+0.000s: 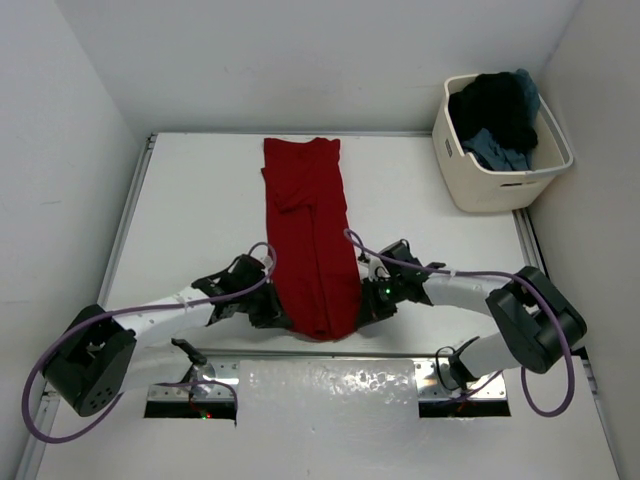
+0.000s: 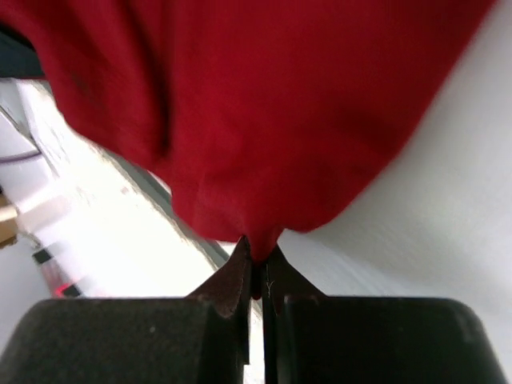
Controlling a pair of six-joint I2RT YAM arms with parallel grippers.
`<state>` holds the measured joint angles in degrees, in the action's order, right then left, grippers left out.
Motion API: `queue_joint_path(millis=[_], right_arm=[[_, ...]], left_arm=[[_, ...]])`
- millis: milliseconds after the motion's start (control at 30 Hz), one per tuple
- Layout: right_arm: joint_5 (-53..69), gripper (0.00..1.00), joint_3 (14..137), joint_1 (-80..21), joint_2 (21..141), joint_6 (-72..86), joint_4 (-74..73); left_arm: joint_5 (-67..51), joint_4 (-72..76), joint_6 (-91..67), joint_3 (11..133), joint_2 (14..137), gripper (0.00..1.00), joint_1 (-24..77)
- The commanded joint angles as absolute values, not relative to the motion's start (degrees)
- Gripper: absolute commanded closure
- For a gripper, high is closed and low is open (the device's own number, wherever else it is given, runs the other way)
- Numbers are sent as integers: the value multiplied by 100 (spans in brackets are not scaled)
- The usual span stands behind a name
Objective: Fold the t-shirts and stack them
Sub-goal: Grab the bottom of the folded rectangular tshirt with both arms, then fold the folded rectangular tshirt in 1/3 of the way
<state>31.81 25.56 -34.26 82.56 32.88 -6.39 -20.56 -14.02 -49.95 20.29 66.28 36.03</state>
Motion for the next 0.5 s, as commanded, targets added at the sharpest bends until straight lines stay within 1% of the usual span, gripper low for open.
queue_joint_path(millis=[0,100,200,300,400,467], right_arm=[[2857,100,3198,-3428,8068,2874,-729],[2497,100,3620,-3428,8051,2716,-974],[2216,100,4068,-3393,8094,2602,-1020],[1970,100,4534,-3287,8279,2671,-1029],[1899,100,4807,-3191,8472,2839,-757],[1828,100,5079,-3085,8595,2874,-607]], left_arm=[[-1925,-1229,-4676,2618,6565,100,3647],[-1714,-1371,-4562,3110,6653,100,3648],[-1600,-1380,-4448,3347,6820,100,3508],[-1573,-1266,-4342,3497,6978,100,3034],[-1617,-844,-4237,3681,7084,100,2471],[-1293,-774,-4096,3866,7110,100,2365]])
